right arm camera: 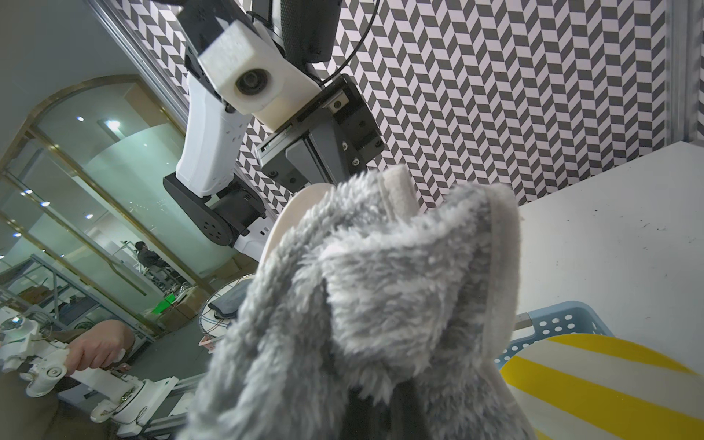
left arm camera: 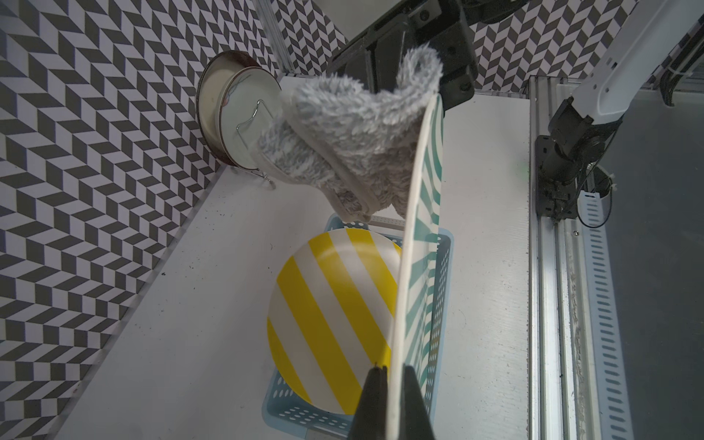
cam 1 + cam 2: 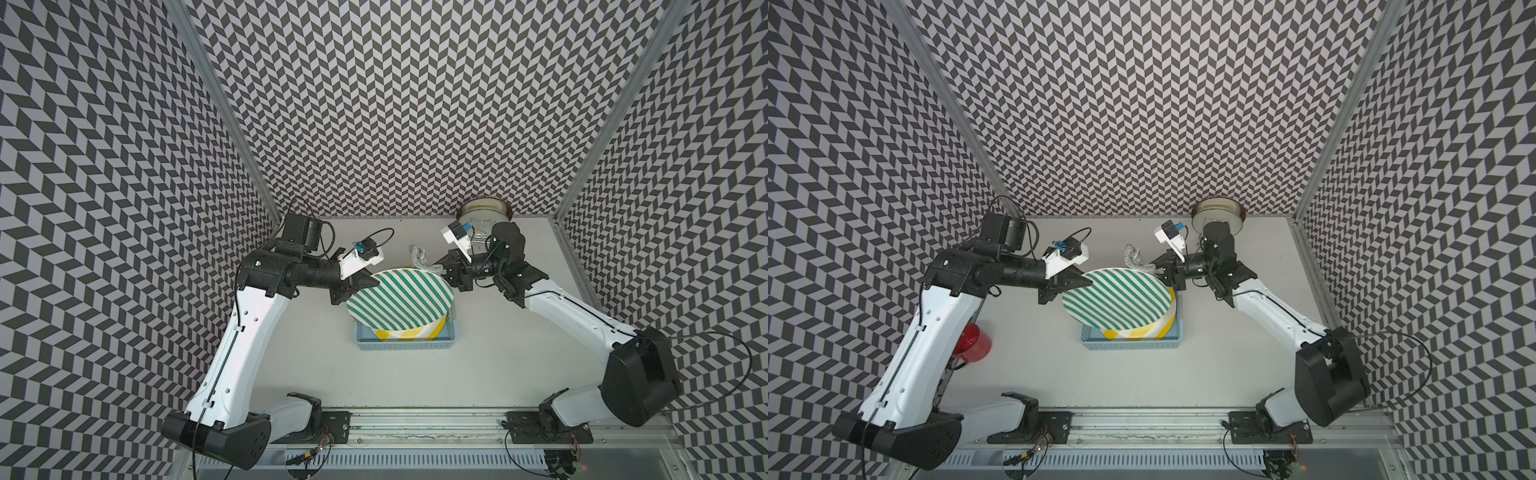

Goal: Wipe the wet plate dry
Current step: Wipe the plate with towel.

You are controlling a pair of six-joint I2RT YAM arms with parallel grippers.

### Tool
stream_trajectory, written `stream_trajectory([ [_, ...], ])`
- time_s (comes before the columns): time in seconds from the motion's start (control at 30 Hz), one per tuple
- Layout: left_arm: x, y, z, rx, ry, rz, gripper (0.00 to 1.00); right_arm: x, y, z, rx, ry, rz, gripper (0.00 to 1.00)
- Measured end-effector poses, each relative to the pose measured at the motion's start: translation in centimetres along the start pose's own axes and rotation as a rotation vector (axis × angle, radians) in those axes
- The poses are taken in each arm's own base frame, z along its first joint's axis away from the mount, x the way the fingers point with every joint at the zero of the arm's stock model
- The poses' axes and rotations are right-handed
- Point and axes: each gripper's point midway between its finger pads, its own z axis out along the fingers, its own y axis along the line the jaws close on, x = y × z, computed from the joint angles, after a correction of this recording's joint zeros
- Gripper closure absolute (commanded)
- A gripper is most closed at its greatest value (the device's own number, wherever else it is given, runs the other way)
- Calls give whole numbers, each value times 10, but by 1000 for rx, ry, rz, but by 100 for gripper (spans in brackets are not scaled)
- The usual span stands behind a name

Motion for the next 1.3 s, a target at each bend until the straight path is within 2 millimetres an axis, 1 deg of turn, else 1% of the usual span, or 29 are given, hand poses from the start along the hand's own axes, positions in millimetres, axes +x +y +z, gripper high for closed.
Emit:
stream_trajectory([
  [0.27, -3, 13, -7, -12, -19, -35, 100, -2, -7, -10, 60, -39, 3, 100],
  [0.5, -7, 23, -12, -10, -44, -80, 100, -5, -12, -14, 91, -68, 0, 100],
  [0.73, -11, 30, -13, 15, -82, -153, 100, -1, -17, -16, 112, -76, 22, 100],
  [1.0, -22, 37, -18, 33, -159, -222, 100, 4, -20, -17, 114, -77, 47, 100],
  [1.17, -30, 43, -22, 25, -204, -239, 100, 6, -26, -25, 131, -97, 83, 100],
  [1.3, -29, 51, -20, 15, -233, -275, 100, 7, -31, -32, 146, -116, 111, 100],
])
